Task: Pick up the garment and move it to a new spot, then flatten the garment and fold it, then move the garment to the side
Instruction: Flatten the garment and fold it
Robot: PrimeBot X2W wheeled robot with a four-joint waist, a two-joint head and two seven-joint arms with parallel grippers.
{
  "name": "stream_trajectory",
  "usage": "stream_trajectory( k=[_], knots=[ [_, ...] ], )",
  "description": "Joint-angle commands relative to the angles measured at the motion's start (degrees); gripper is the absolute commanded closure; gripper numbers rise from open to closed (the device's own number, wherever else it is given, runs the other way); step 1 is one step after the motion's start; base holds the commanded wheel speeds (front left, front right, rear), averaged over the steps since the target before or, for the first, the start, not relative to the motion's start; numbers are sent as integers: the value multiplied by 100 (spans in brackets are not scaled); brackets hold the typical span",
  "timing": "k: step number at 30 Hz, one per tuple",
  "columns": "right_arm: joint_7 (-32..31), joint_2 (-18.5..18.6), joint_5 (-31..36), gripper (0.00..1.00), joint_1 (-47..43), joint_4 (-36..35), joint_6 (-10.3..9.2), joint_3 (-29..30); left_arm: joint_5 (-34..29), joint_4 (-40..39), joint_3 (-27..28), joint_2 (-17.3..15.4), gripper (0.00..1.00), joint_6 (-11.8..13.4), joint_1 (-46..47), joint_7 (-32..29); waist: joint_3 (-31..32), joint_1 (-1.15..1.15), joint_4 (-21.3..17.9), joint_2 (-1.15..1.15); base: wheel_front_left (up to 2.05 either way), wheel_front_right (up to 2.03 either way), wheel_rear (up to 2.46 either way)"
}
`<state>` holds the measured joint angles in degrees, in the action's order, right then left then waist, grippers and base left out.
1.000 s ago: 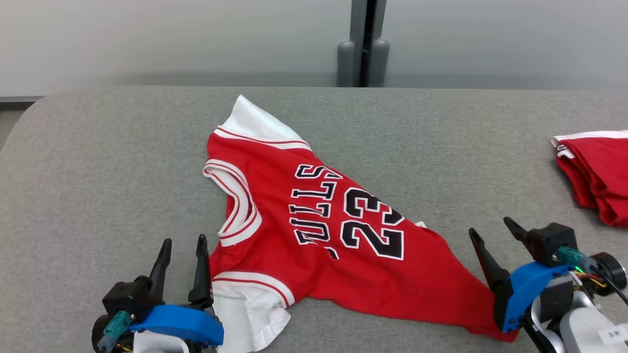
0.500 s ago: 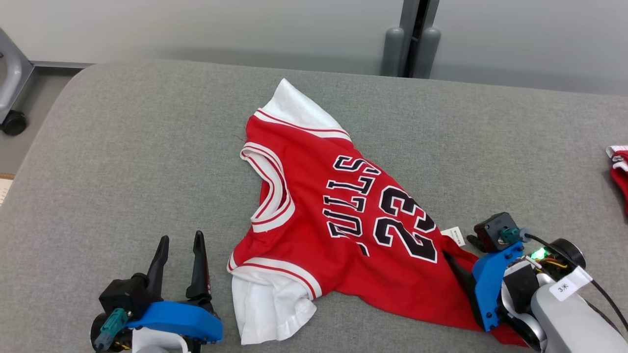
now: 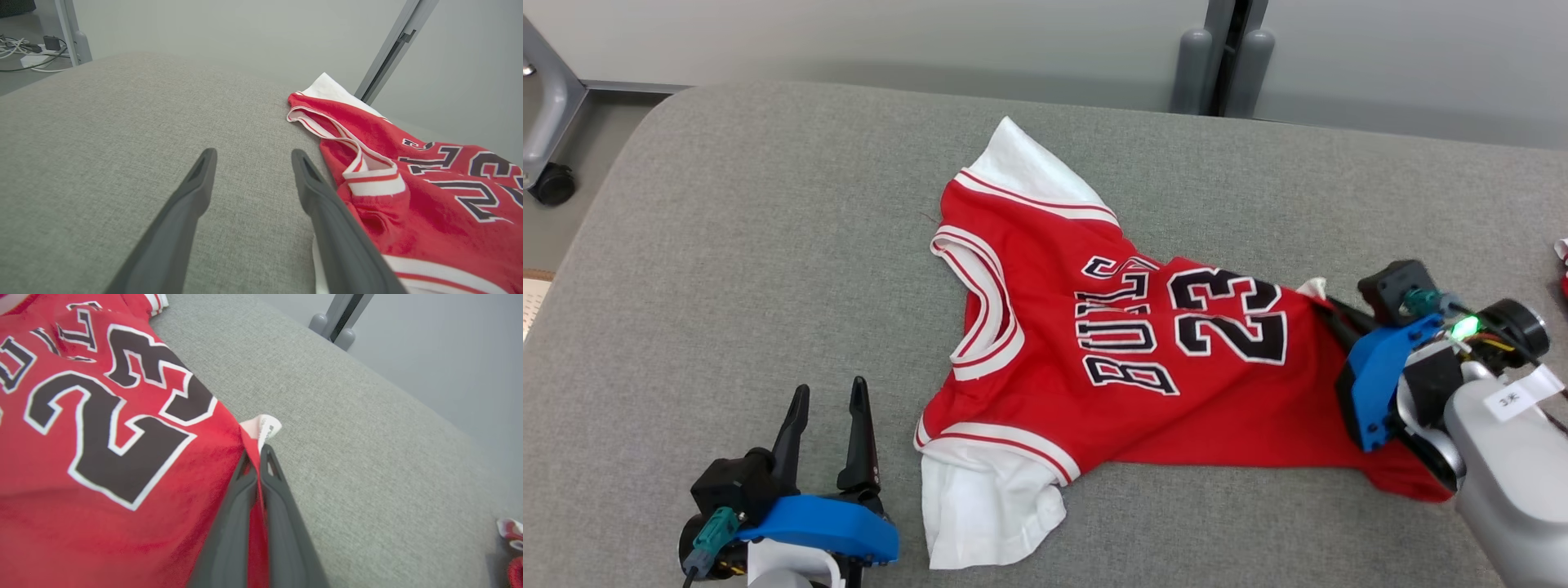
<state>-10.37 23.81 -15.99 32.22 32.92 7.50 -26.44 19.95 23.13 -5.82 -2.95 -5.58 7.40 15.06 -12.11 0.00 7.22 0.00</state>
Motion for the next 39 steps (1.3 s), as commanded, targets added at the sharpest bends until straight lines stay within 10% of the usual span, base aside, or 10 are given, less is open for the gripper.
stream_trajectory(
  k=[1,8,9,10,21,39],
  knots=[
    [81,8,53,100,173,68,-2,110,11,-29,12,8,0,15,88,16,-11,0,-4,0,0,0,0],
    [586,-157,448,100,862,902,-3,1365,26,-30,-33,7,0,4,159,16,-134,0,-58,0,0,0,0],
    [784,-200,634,84,963,1047,-2,1577,25,-25,-58,9,0,-1,176,16,-159,0,-57,0,0,0,0],
    [931,-302,781,0,998,1202,-1,1693,28,-18,-84,9,0,-6,196,16,-176,0,-53,0,0,0,0],
    [2323,-1083,1610,0,873,1623,-2,1772,-89,26,3,7,0,4,139,16,-54,0,-391,0,0,0,0],
    [2251,-1703,1941,0,-2038,-438,-2,2360,-247,80,89,6,0,-68,-193,16,443,0,-859,0,0,0,0]
  ],
)
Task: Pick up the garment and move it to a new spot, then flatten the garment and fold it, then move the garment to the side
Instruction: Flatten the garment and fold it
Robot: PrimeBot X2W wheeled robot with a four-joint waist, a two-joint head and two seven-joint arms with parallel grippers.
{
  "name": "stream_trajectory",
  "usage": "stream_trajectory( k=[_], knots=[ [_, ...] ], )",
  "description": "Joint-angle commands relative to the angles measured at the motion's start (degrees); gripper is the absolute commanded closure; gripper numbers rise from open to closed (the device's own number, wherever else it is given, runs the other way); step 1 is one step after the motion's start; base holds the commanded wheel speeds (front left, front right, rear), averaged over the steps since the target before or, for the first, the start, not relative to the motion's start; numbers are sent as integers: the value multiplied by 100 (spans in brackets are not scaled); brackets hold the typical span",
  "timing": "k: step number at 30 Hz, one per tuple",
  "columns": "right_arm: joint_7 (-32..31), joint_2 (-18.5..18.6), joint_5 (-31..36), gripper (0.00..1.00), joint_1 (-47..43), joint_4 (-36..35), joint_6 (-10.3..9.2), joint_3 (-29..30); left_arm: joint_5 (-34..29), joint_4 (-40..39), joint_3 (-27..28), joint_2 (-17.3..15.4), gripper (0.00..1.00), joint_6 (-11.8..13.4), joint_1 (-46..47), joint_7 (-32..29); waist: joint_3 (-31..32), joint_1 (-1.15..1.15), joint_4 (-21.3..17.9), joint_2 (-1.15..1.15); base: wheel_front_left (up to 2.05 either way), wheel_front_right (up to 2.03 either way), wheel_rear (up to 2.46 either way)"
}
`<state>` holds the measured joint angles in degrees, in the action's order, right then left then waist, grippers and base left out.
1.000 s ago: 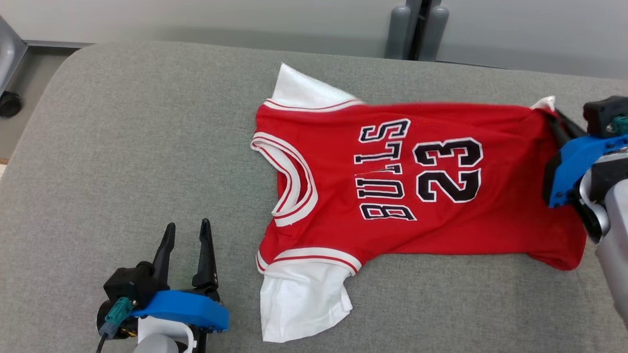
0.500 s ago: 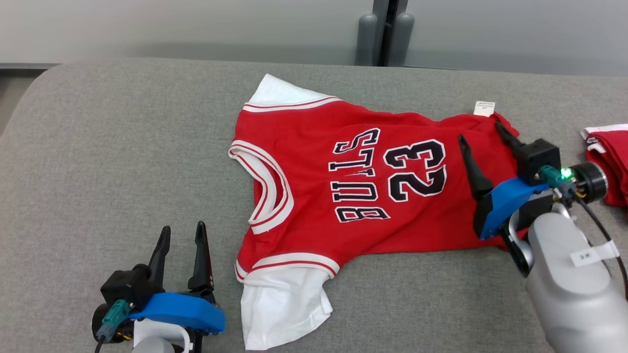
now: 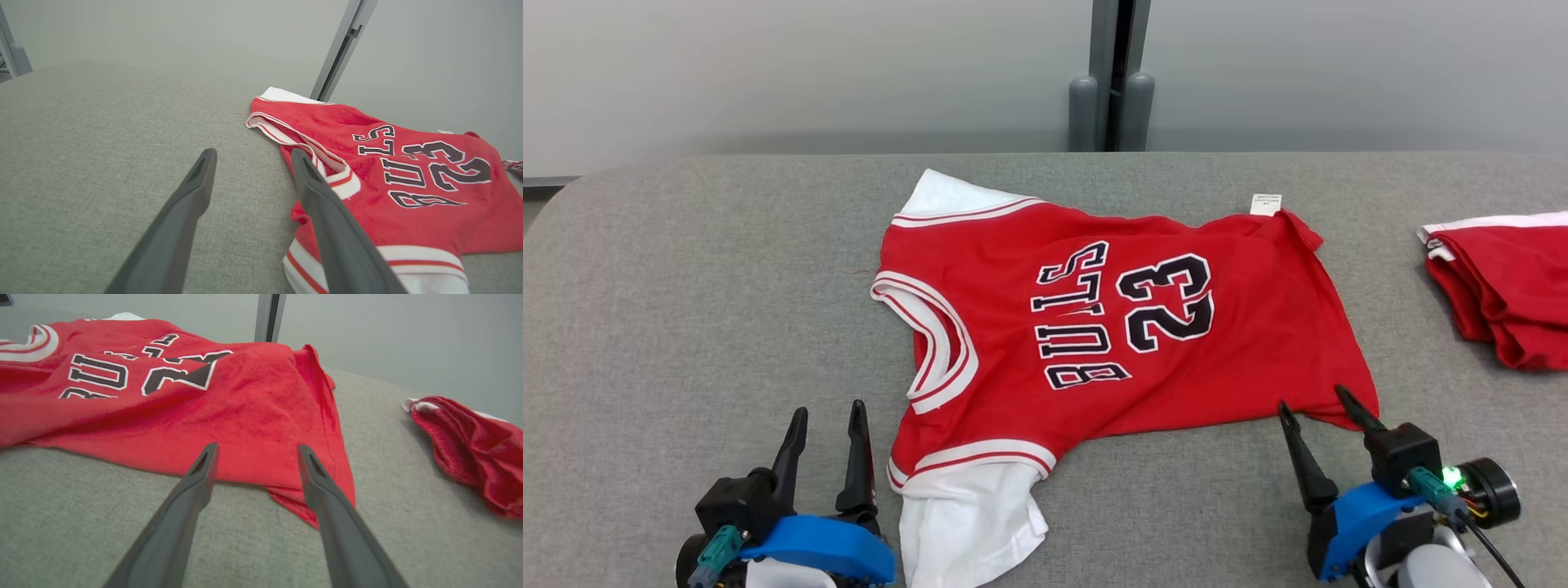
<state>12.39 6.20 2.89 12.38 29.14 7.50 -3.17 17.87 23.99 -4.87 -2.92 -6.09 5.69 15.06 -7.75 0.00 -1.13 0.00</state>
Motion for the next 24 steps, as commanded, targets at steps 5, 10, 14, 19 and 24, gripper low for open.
stream_trajectory(
  k=[5,10,14,19,24],
  knots=[
    [-487,235,446,0,-398,-389,-1,260,-46,36,-62,1,0,-38,-20,16,-32,0,-59,0,0,0,0],
    [-731,300,540,0,-356,-325,-2,572,-32,60,-119,1,0,-55,41,16,-85,0,-15,0,0,0,0],
    [-850,331,469,0,-110,-28,-2,685,-25,71,-148,2,0,-50,76,16,-141,0,45,0,0,0,0],
    [-936,377,321,43,182,429,-2,701,-40,48,-128,3,0,-48,117,16,-209,0,85,0,0,0,0],
    [-1059,511,156,100,602,1071,-2,603,-64,39,-92,-9,0,-51,169,16,-271,0,114,0,0,0,0]
  ],
)
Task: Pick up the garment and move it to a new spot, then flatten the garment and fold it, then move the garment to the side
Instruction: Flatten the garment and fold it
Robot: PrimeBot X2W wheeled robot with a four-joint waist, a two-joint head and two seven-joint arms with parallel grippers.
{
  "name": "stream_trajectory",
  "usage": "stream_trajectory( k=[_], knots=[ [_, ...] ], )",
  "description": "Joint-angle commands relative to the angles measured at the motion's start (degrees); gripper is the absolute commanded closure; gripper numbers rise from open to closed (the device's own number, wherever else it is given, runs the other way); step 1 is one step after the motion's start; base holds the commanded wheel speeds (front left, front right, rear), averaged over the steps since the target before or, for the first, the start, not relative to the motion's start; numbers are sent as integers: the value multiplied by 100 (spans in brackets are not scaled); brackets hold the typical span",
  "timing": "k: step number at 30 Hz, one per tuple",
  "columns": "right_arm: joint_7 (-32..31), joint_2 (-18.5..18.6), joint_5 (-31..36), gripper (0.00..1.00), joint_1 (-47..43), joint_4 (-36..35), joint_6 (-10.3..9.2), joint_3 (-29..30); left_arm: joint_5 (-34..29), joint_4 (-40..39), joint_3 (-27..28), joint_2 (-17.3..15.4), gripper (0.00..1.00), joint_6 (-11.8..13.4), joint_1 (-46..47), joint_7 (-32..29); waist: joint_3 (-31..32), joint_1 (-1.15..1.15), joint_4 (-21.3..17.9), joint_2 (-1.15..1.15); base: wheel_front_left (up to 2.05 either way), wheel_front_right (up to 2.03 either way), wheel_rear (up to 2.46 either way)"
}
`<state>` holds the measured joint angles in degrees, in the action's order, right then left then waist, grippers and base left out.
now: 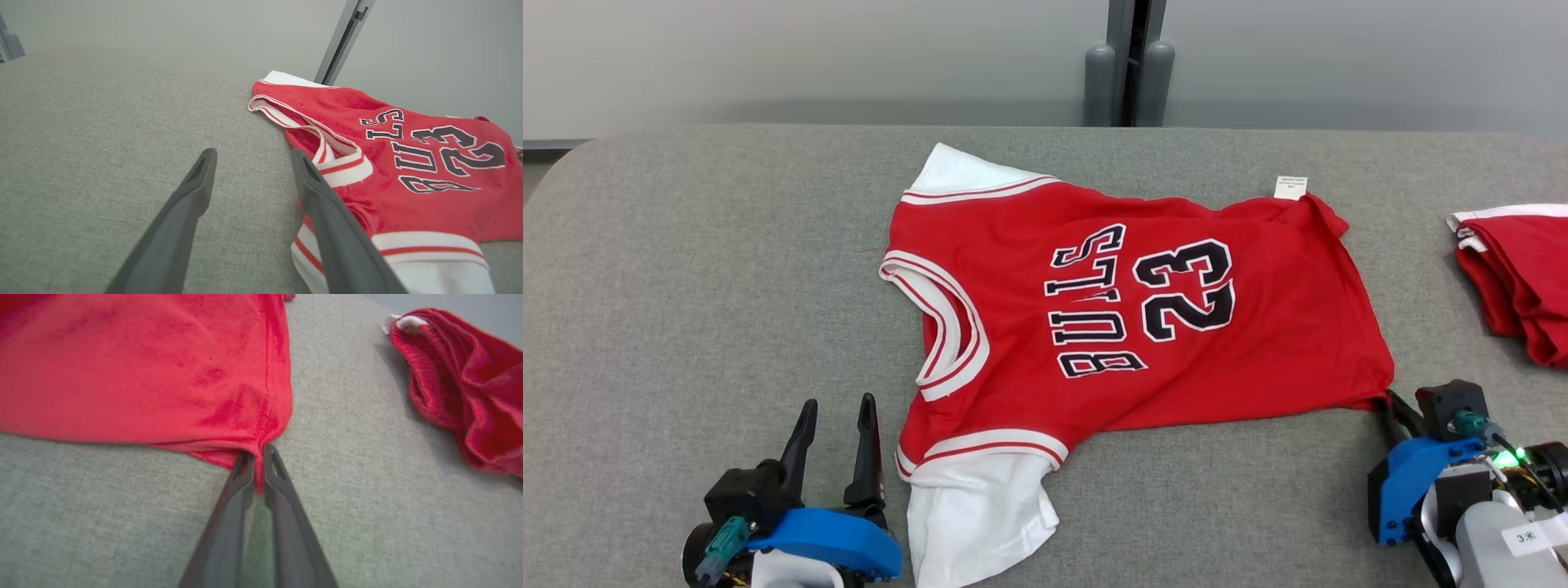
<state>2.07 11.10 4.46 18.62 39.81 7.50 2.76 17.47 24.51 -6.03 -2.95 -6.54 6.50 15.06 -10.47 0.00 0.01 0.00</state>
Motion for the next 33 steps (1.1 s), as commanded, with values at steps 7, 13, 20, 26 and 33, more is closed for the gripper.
stream_trajectory(
  k=[7,13,20,26,33],
  knots=[
    [303,292,-70,100,520,-79,-2,-216,-28,-15,98,-13,0,25,28,16,69,0,-65,0,0,0,0],
    [228,618,18,100,732,-1077,-2,-491,11,-20,99,-7,0,24,-26,16,192,0,-152,0,0,0,0],
    [-209,832,128,100,74,-2256,-2,-126,54,-23,32,0,0,18,-49,16,210,0,-107,0,0,0,0],
    [-131,607,231,97,-543,-1910,-2,331,62,-20,-22,5,0,15,27,16,143,0,-53,0,0,0,0],
    [381,195,345,0,-816,-1285,-2,901,7,15,-202,5,0,-8,55,16,144,0,-80,0,0,0,0]
  ],
)
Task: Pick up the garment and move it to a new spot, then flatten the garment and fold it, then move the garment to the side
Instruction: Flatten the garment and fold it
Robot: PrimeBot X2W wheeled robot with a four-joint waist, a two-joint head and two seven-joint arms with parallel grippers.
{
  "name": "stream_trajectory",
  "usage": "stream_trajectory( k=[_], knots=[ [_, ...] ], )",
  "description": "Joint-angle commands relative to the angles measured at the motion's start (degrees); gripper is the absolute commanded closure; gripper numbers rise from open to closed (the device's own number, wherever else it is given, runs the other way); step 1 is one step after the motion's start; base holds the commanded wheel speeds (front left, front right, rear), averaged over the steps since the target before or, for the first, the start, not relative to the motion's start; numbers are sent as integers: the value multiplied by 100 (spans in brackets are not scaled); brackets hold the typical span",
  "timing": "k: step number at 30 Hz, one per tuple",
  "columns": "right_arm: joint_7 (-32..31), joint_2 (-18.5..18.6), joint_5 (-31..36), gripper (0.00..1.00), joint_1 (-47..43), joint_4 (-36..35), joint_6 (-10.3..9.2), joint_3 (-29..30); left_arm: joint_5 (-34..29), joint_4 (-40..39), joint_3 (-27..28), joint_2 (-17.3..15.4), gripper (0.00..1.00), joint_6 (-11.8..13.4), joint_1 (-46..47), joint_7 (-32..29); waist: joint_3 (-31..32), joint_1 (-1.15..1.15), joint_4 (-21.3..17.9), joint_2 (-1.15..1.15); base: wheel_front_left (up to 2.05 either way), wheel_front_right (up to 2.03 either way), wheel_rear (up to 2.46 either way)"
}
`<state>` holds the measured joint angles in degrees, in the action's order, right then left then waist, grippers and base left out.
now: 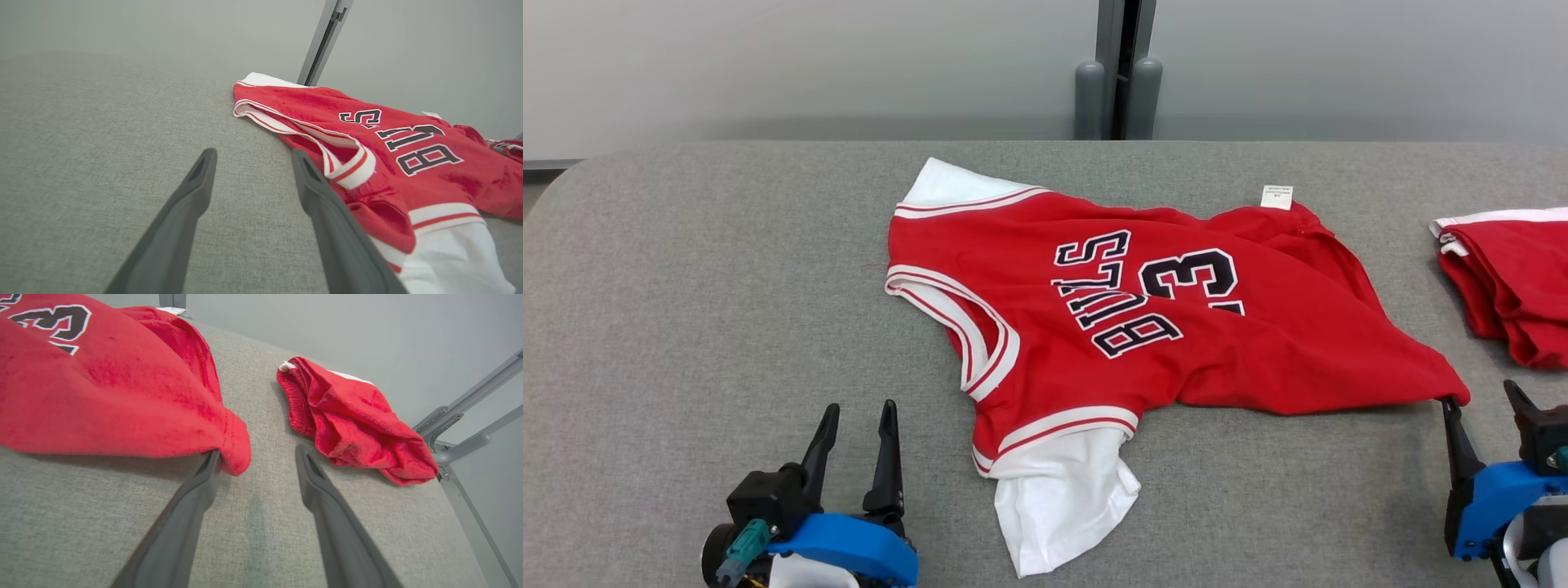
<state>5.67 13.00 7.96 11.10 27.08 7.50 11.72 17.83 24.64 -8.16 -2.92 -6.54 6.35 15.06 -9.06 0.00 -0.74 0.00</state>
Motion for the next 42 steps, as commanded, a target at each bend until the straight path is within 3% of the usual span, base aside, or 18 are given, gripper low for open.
stream_trajectory(
  k=[1,13,23,24,26,34,42],
  knots=[
    [86,-34,-3,0,-94,36,-2,85,-25,15,-38,0,0,-16,63,16,7,0,-17,0,0,0,0],
    [663,-578,-116,0,-201,-442,-2,399,551,-89,-1373,-22,0,-96,86,-377,62,0,-201,0,0,0,0],
    [699,-887,-206,0,-299,-1146,-2,146,530,318,-1660,-225,0,33,352,-921,4,0,-382,0,0,0,0],
    [716,-904,-220,0,-298,-1197,-2,179,487,353,-1671,-251,27,63,405,-919,-2,0,-387,0,0,0,0],
    [733,-942,-243,0,-314,-1248,-2,234,441,429,-1686,-277,97,102,474,-876,-7,0,-386,0,0,0,0],
    [814,-1006,-262,0,-372,-1246,-2,383,623,468,-1389,-386,100,131,729,-509,18,0,-313,0,0,0,0],
    [856,-1011,-333,0,-467,-1060,-2,466,891,119,-906,-838,100,246,850,-535,66,0,-273,0,0,0,0]
  ],
)
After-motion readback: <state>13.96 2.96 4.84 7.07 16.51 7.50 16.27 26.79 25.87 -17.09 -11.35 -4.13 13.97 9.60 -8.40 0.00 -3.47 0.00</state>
